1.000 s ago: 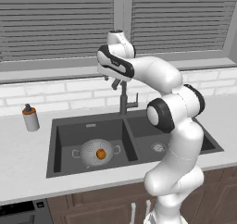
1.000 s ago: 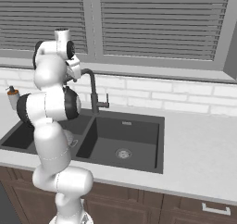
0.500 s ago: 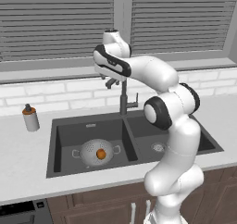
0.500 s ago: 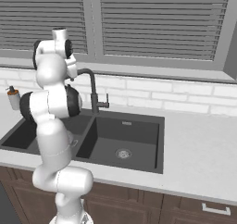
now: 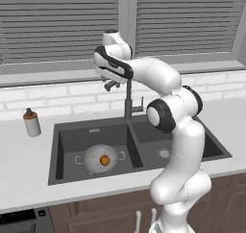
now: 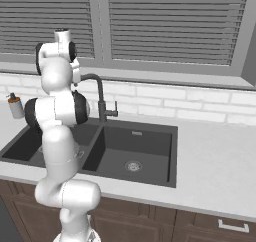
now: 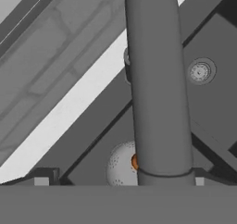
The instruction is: Put the colander in the sink, put the peach in the colander, and turn on the sink faucet and pour water over the colander.
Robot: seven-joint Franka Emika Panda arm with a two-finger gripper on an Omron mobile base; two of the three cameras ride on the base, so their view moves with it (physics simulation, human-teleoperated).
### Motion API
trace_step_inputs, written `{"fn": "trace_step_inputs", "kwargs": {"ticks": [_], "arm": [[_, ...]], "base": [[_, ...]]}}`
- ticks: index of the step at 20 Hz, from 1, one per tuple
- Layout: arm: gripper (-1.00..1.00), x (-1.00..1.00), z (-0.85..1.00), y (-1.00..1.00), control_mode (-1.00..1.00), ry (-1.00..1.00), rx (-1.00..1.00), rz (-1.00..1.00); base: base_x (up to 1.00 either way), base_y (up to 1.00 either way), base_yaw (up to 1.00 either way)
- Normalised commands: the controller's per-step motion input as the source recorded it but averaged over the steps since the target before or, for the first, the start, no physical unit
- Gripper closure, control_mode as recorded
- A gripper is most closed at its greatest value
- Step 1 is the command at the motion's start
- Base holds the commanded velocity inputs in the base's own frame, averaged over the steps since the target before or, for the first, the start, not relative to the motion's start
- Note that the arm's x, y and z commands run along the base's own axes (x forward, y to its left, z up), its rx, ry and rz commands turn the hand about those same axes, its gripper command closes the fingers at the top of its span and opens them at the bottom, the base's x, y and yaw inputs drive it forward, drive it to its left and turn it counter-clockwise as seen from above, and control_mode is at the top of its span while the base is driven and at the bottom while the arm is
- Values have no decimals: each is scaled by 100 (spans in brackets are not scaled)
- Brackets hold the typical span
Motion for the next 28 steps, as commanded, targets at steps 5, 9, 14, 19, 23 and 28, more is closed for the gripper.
{"fn": "trace_step_inputs", "kwargs": {"ticks": [5,9,14,19,23,28], "arm": [[-100,35,-17,0,-100,-2,0,-1],[-100,35,-15,0,-100,-3,0,0],[-100,32,-13,0,-100,-4,0,-1],[-100,24,-16,0,-100,-3,0,0],[-100,7,-14,0,-100,-1,0,0],[-100,-8,-3,0,-100,0,2,0]], "base": [[0,0,0],[0,0,0],[0,0,0],[0,0,0],[0,0,0],[0,0,0]]}}
